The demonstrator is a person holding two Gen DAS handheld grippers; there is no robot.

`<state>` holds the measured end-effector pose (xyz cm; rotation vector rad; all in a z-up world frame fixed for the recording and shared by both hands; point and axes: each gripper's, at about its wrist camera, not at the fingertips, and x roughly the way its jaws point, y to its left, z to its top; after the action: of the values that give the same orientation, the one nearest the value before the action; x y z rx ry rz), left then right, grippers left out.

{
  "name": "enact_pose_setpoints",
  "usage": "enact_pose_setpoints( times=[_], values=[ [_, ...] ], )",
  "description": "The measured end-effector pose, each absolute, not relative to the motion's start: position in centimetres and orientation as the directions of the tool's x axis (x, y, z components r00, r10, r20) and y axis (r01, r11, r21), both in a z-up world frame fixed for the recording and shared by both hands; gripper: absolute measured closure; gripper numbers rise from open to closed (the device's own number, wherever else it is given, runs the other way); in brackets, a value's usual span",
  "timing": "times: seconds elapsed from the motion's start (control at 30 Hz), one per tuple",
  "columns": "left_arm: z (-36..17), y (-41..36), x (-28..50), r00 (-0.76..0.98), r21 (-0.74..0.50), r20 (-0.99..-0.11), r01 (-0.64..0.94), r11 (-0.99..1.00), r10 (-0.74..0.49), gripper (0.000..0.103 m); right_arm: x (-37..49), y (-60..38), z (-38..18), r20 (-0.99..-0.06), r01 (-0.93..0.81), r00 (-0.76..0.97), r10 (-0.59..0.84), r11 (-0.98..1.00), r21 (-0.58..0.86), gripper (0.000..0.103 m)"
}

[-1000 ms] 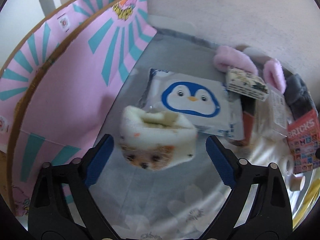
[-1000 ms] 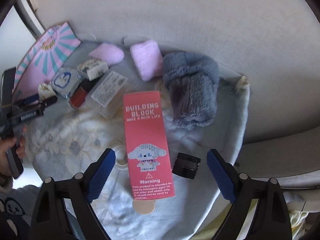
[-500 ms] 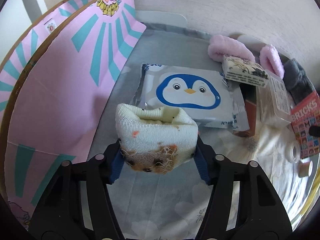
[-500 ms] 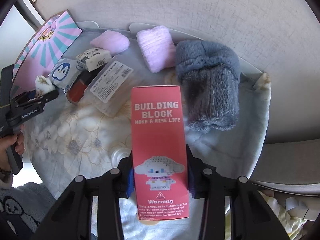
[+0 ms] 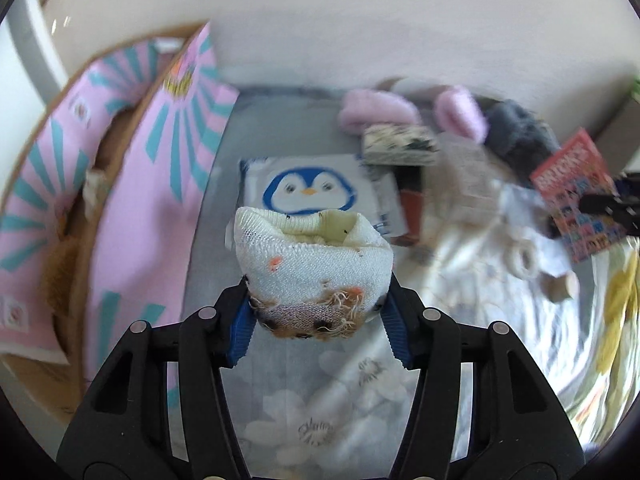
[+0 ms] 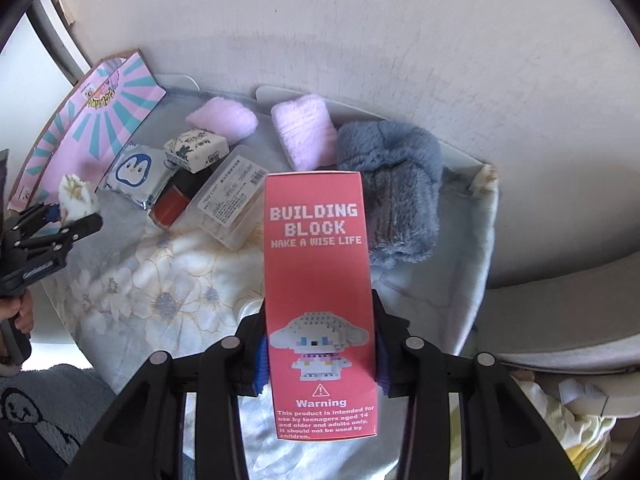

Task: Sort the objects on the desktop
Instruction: 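Carry sock and pink box into the cardboard box and release both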

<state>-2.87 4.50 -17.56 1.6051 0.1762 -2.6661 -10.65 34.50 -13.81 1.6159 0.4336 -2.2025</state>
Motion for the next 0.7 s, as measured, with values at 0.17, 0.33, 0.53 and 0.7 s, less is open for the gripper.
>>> enact_pose_setpoints(
  times=[0.17, 0.33, 0.53, 0.7],
  values=[
    [-13.0, 4.0, -2.8, -0.517, -0.096, -0.853, 0.021, -0.995, 0.072, 0.052, -10.4, 33.3, -12.2, -0.949, 0.457, -0.303, -0.089, -0.887, -0.062, 0.066],
    [-9.7, 0.6, -2.8, -0.527, -0.145, -0.841, 0.001, -0.989, 0.123, 0.052, -10.6, 31.2, -10.3, -0.95, 0.443, -0.299, -0.084, -0.895, -0.06, 0.066],
    [-6.7, -3.4, -2.4, -0.542, -0.118, -0.836, 0.018, -0.993, 0.09, 0.051, -11.1, 27.4, -7.8, -0.937, 0.442, -0.335, -0.096, -0.895, -0.066, 0.066],
    [-5.4, -6.8, -2.2, -0.562, -0.1, -0.826, 0.054, -0.993, 0.053, 0.051, -11.8, 23.2, -6.1, -0.924, 0.492, -0.363, -0.123, -0.867, -0.078, 0.066]
  ],
)
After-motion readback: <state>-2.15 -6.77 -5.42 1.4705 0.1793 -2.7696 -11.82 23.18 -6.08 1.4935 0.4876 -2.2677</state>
